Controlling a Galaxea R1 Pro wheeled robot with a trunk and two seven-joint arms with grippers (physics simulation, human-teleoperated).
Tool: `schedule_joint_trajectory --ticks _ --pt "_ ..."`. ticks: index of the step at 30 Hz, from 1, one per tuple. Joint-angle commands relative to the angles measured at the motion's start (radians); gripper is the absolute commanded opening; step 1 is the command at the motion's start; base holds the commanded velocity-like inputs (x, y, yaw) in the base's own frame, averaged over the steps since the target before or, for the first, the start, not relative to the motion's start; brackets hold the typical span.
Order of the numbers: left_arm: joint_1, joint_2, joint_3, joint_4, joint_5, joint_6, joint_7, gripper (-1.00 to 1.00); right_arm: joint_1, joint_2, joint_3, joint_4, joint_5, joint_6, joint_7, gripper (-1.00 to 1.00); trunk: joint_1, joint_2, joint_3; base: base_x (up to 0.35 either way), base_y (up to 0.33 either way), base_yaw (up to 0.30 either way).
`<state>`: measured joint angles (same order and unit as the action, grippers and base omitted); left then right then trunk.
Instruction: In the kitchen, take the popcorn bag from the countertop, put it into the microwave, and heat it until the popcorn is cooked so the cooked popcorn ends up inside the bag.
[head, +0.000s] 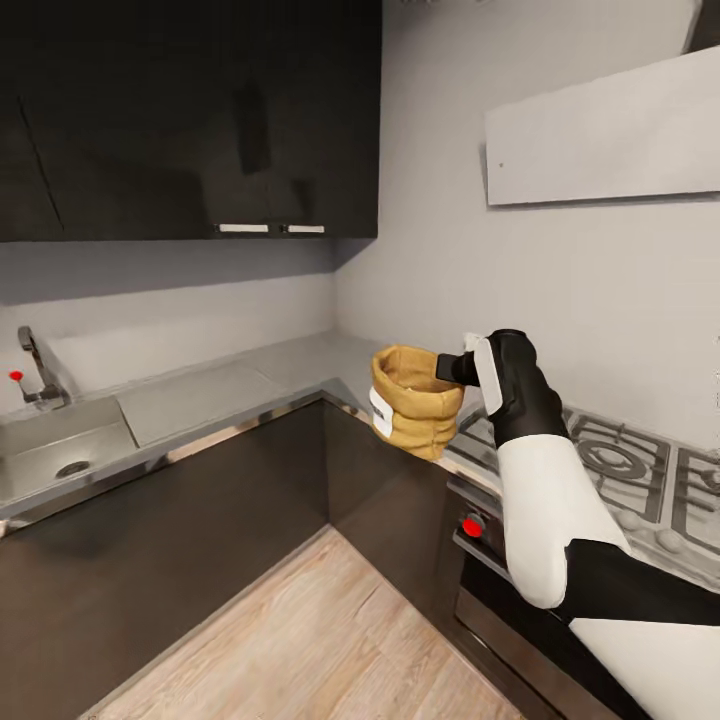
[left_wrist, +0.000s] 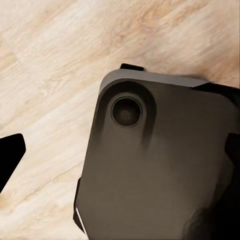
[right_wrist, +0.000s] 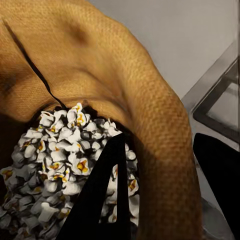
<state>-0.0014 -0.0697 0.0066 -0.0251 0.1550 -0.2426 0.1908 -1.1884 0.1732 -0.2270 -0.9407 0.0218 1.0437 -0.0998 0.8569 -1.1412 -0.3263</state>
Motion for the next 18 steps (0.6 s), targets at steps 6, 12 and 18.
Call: schedule_joint_trajectory --ticks 6,12,18 --pt "0.0 -0.001 0.0 0.001 0.005 -0.006 0.006 1.0 -0.001 0.001 0.002 -0.001 0.004 0.003 -0.001 -1.0 -0.001 -0.001 -0.001 -0.349 0.0 0.0" --pt "0.0 -0.001 -0.002 0.001 0.004 -0.003 0.006 1.0 -0.001 0.001 0.012 -0.001 0.013 0.003 -0.001 -1.0 -0.001 -0.001 -0.001 -0.349 0.0 0.0" --pt "0.0 0.001 -0.001 0.001 0.004 0.0 0.006 1.0 -0.001 0.001 0.005 0.0 0.01 0.003 -0.001 -1.0 -0.001 -0.001 -0.001 -0.349 0.0 0.0"
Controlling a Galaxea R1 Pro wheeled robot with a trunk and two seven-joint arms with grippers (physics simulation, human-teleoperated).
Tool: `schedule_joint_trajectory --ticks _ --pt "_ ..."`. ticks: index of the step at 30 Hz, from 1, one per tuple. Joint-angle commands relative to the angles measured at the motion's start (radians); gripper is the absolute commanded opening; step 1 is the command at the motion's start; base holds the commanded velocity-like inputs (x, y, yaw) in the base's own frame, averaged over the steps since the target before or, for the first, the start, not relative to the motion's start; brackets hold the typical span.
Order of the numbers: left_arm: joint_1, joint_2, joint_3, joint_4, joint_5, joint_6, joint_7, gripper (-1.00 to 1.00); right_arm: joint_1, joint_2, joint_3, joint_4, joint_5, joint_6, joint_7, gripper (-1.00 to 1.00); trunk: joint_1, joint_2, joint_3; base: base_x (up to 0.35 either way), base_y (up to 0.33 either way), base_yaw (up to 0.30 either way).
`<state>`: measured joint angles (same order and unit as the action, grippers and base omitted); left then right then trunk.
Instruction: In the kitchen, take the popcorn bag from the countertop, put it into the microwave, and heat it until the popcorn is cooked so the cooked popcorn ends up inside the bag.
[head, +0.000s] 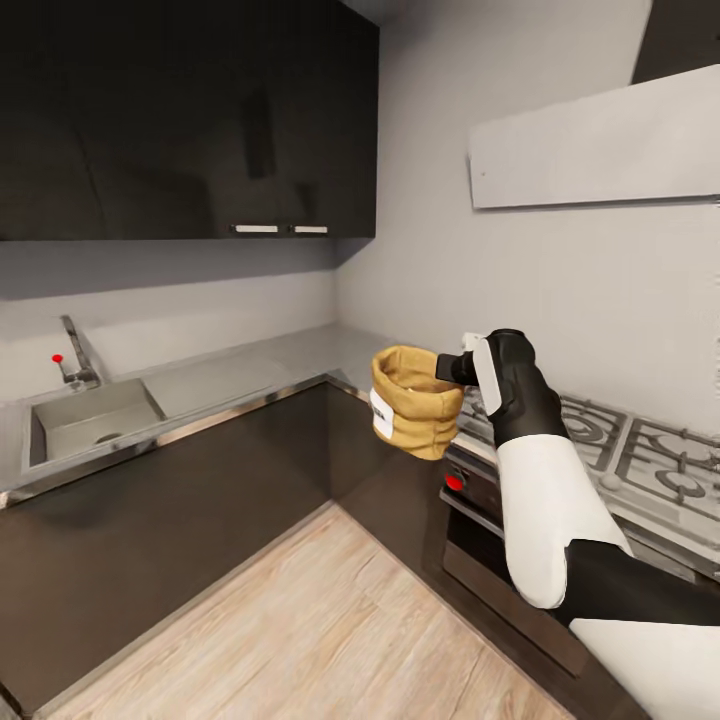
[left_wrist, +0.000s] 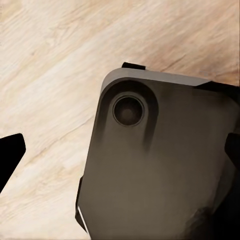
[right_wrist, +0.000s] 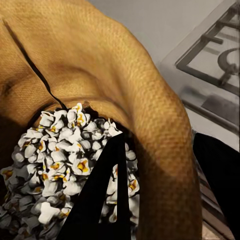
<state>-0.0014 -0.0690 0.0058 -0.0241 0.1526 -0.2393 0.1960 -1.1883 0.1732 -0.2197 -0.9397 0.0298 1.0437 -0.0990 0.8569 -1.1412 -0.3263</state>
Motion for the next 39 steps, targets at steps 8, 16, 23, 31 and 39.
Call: schedule_joint_trajectory --ticks 8,16,23,31,39 --pt "0.0 0.0 0.0 0.0 0.009 -0.005 0.0 1.0 -0.001 0.001 0.002 -0.001 0.008 0.004 -0.001 -1.0 -0.001 -0.001 -0.001 -0.349 0.0 0.0" --pt "0.0 0.001 0.002 -0.001 0.011 -0.009 0.0 1.0 -0.001 0.001 0.001 -0.001 0.008 0.004 0.0 -1.0 -0.001 -0.001 -0.001 -0.349 0.0 0.0" --pt "0.0 0.003 0.002 -0.002 0.014 -0.009 0.0 1.0 -0.001 0.001 0.003 -0.001 0.008 0.004 -0.001 -1.0 -0.001 -0.001 -0.001 -0.349 0.0 0.0" --pt "0.0 0.002 0.002 -0.001 0.013 -0.009 0.0 1.0 -0.001 0.001 0.004 -0.001 0.008 0.004 -0.001 -1.0 -0.001 -0.001 -0.001 -0.349 0.0 0.0" --pt "0.0 0.001 0.002 -0.001 0.013 -0.009 0.0 1.0 -0.001 0.001 0.002 -0.001 0.009 0.004 -0.001 -1.0 -0.001 -0.001 -0.001 -0.349 0.0 0.0"
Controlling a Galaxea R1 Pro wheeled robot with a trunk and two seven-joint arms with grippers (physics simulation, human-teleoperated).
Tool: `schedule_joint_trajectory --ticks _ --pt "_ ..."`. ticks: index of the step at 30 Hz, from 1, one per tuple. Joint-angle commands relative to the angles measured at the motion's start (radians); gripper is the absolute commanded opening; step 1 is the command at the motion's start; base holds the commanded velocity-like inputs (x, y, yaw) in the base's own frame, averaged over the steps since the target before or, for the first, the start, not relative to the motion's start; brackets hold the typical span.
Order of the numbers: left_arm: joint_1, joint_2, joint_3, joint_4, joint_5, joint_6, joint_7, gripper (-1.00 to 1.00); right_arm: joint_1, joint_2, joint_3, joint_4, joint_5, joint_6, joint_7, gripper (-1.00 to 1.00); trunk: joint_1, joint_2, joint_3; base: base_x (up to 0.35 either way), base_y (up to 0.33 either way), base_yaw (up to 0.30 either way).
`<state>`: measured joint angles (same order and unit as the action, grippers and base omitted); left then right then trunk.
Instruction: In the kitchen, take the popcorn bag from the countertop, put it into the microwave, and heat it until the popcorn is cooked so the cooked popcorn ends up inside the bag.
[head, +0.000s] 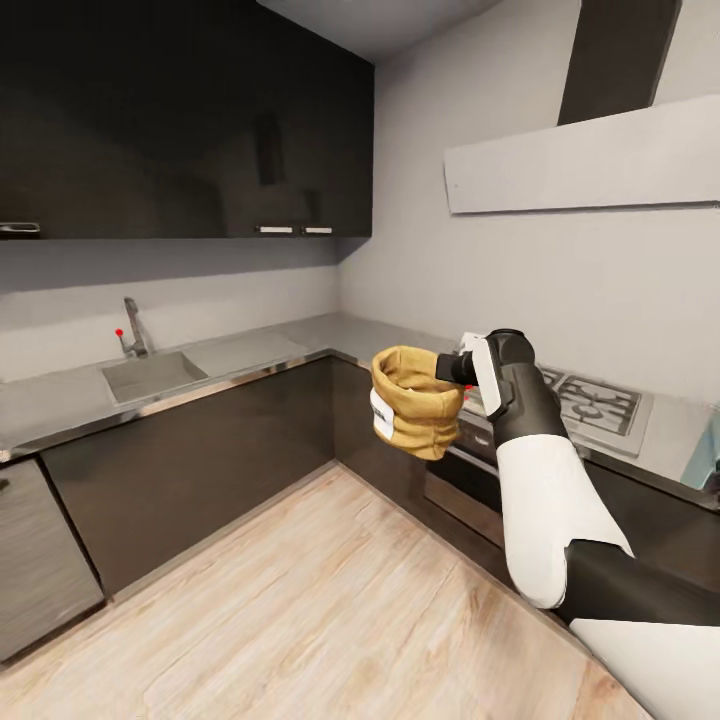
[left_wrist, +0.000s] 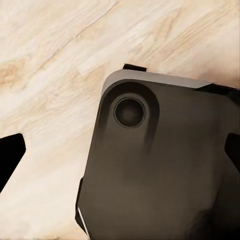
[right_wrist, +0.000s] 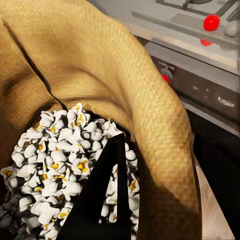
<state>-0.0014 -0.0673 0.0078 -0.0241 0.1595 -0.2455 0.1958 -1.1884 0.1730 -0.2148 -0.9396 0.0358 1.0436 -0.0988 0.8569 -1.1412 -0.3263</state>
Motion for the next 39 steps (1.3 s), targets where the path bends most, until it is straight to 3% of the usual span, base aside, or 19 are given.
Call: schedule_joint_trajectory --ticks 1,15,39 --pt "0.0 0.0 0.0 -0.001 0.006 -0.003 0.001 1.0 -0.001 0.001 -0.003 -0.001 0.003 0.004 -0.001 -1.0 -0.001 -0.001 -0.001 -0.349 0.0 0.0" --pt "0.0 0.002 0.0 -0.002 0.006 0.0 -0.008 1.0 -0.001 0.001 -0.003 0.008 -0.004 0.004 -0.001 -1.0 -0.001 -0.001 -0.001 -0.326 0.0 0.0" --pt "0.0 0.004 0.0 -0.002 0.006 0.005 -0.011 1.0 -0.001 0.001 -0.005 0.005 0.003 0.004 -0.002 -1.0 -0.001 -0.001 -0.001 -0.006 0.0 -0.009"
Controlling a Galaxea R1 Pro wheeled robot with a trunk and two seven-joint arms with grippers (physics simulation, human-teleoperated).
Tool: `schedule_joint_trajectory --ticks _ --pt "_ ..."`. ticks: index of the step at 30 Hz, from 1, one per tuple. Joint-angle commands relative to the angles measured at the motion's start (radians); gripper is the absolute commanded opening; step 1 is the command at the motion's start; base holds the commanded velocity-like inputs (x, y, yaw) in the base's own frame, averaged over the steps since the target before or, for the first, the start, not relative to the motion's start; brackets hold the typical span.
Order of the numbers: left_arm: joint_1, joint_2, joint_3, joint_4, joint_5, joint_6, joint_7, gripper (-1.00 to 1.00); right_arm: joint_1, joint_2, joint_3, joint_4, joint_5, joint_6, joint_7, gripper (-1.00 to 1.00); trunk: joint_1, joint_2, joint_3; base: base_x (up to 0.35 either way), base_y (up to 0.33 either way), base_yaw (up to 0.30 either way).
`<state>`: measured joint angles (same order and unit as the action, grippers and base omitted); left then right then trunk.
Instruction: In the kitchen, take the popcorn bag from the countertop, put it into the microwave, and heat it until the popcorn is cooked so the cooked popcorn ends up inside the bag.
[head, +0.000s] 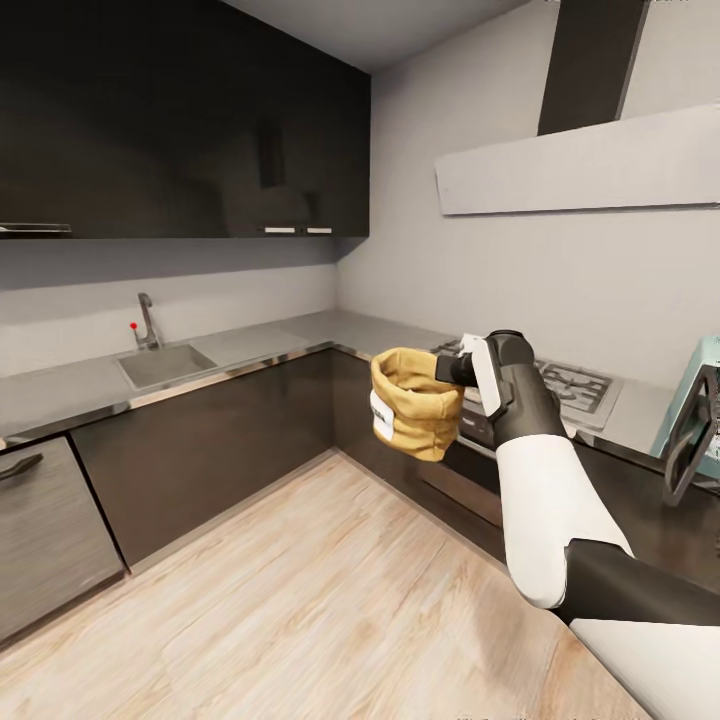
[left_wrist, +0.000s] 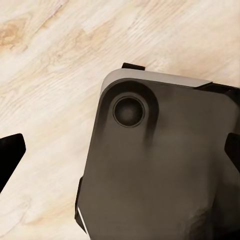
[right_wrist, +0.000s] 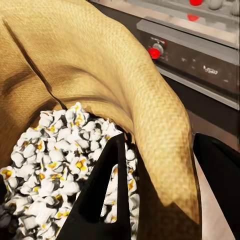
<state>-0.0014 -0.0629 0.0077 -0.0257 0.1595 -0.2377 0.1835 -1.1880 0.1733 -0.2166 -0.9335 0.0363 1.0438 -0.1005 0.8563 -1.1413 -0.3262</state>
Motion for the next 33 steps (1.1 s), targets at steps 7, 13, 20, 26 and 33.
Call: schedule_joint_trajectory --ticks 7,13,20,26,33 --pt "0.0 0.0 0.001 0.0 0.006 -0.002 0.001 1.0 -0.001 0.001 -0.001 0.0 0.027 0.003 -0.002 -1.0 0.0 -0.001 -0.001 0.0 0.0 -0.243" --pt "0.0 0.0 0.001 0.0 0.006 0.0 0.001 1.0 -0.001 0.001 -0.002 0.002 0.032 0.003 -0.004 -1.0 0.0 -0.001 -0.001 0.0 0.0 -0.274" --pt "0.0 0.0 0.0 0.0 0.006 0.0 -0.001 1.0 -0.001 0.001 -0.001 0.005 0.029 0.003 -0.004 -1.0 0.0 -0.001 -0.001 0.0 0.0 -0.283" --pt "0.0 0.0 0.0 0.0 0.005 0.0 -0.001 1.0 -0.001 0.001 -0.001 0.007 0.028 0.003 -0.004 -1.0 0.0 -0.001 -0.001 0.0 0.0 -0.284" --pt "0.0 0.0 0.0 0.0 0.006 -0.002 0.0 1.0 -0.001 0.001 -0.001 0.007 0.033 0.003 -0.004 -1.0 0.0 -0.001 -0.001 0.0 0.0 -0.253"
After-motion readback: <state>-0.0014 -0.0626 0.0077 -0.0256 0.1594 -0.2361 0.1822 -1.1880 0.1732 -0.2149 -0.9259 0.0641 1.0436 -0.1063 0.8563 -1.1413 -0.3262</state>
